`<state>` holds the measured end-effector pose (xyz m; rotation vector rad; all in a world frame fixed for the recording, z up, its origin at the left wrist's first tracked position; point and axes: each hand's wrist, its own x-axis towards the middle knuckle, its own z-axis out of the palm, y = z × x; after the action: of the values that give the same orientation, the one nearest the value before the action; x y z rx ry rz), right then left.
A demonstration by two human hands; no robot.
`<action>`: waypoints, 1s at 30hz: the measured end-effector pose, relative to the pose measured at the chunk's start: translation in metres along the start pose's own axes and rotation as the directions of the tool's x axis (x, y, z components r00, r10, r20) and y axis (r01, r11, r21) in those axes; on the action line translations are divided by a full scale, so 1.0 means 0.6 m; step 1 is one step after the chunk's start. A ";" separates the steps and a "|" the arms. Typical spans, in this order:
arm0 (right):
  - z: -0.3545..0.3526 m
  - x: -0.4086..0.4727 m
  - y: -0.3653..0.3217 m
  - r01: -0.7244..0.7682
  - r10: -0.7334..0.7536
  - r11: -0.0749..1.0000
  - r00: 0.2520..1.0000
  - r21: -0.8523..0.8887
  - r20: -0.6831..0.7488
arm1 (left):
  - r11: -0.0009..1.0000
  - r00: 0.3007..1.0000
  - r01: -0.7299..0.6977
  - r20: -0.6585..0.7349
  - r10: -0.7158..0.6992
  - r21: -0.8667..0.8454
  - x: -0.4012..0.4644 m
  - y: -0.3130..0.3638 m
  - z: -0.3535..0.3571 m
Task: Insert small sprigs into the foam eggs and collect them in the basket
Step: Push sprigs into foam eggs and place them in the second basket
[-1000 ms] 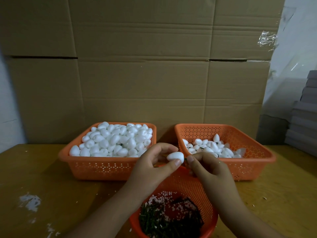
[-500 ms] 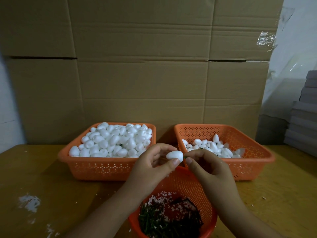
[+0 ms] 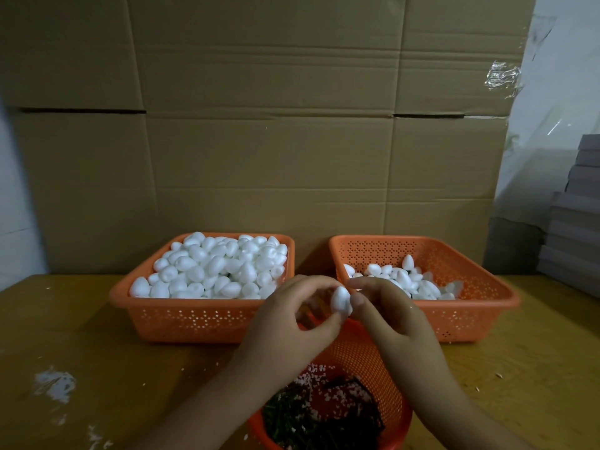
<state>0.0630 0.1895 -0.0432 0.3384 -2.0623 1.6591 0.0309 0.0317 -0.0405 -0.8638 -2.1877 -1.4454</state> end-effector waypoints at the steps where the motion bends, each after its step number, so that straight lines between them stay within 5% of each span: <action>1: 0.001 -0.001 -0.003 0.010 -0.010 1.000 1.000 0.003 0.012 | 0.999 1.000 -0.023 0.003 0.023 0.030 -0.001 -0.001 0.002; 13: -0.001 0.003 -0.007 -0.017 0.021 0.997 0.998 0.071 -0.054 | 0.985 0.990 0.095 0.092 -0.109 0.146 -0.003 -0.015 0.005; 30: -0.002 0.002 -0.007 -0.018 0.020 1.000 0.998 0.023 -0.065 | 0.984 0.985 0.158 0.051 -0.162 0.082 -0.003 -0.013 0.007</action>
<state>0.0638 0.1899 -0.0389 0.2691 -2.0063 1.6830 0.0270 0.0329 -0.0484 -0.7257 -2.3869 -1.4126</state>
